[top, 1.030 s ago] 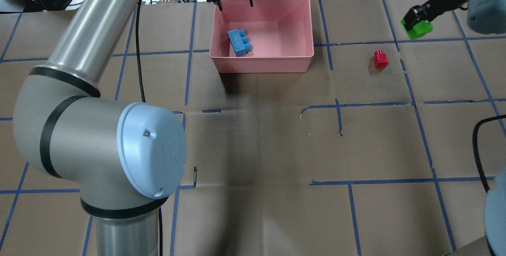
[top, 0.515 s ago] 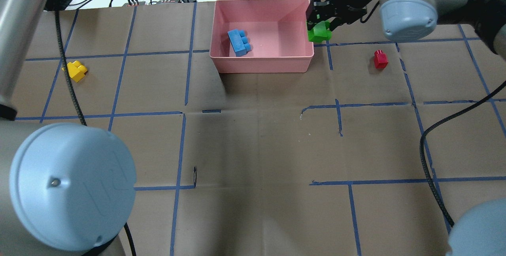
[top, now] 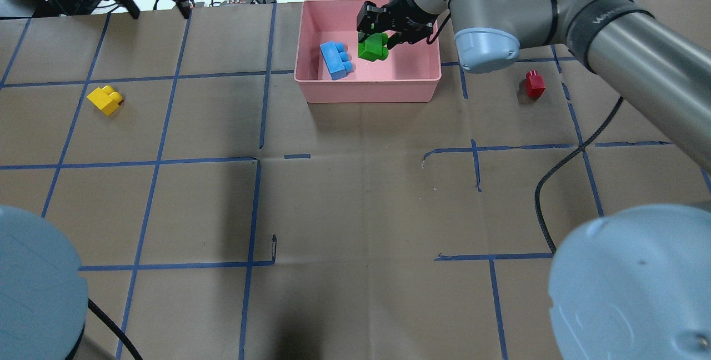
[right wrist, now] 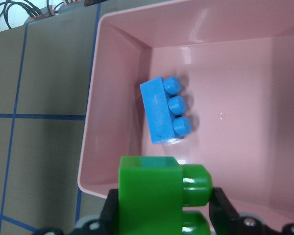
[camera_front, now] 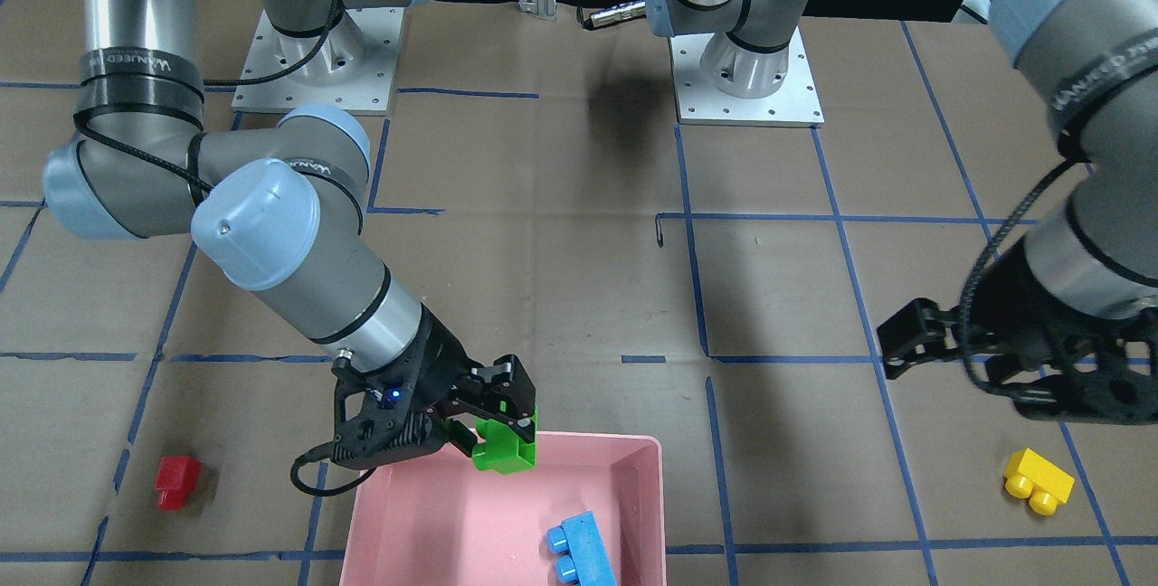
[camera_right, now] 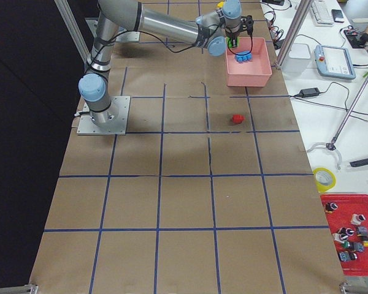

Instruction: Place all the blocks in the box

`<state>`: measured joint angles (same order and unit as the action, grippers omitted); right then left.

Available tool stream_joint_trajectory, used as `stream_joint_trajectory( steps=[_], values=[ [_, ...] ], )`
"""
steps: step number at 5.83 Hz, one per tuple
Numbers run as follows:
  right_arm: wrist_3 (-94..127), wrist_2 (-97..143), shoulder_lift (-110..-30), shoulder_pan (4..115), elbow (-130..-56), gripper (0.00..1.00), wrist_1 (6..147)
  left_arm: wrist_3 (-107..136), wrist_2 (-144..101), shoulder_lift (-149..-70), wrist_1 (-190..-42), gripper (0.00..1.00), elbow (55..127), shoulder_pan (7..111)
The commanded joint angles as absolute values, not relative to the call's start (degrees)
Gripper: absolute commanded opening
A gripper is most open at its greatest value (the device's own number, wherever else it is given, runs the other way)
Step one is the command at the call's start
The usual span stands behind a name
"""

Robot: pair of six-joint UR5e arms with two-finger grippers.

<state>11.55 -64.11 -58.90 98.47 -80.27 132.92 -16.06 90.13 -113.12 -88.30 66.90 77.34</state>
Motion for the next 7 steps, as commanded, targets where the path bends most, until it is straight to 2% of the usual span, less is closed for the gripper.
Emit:
stream_joint_trajectory(
  steps=[1, 2, 3, 5, 6, 7],
  values=[
    [11.69, -63.9, -53.88, 99.75, -74.8, 0.12, 133.77, -22.41, 90.52, -113.46, -86.57, 0.98, 69.34, 66.84],
    [11.17, -63.98, -53.88, 99.49, -74.01, 0.24, 134.12, -17.8, 90.53, -113.64, -86.57, 0.99, 69.26, 63.49],
    [10.81, -64.33, -53.79, 98.97, -72.96, 0.23, 134.12, -5.31, 90.7, -113.9, -85.18, 0.99, 68.74, 59.54],
    [8.72, -64.77, -51.78, 98.09, -69.72, 0.2, 134.47, 12.14, 90.27, -119.23, -84.29, 0.99, 68.21, 53.99],
    [8.61, -64.78, -51.16, 98.09, -68.74, 0.78, 134.39, 14.74, 90.61, -121.62, -80.46, 0.99, 67.68, 53.18],
    [8.53, -64.78, -51.41, 98.09, -69.17, 1.0, 133.34, 19.55, 90.7, -124.25, -75.2, 1.0, 67.24, 53.26]
  ],
)
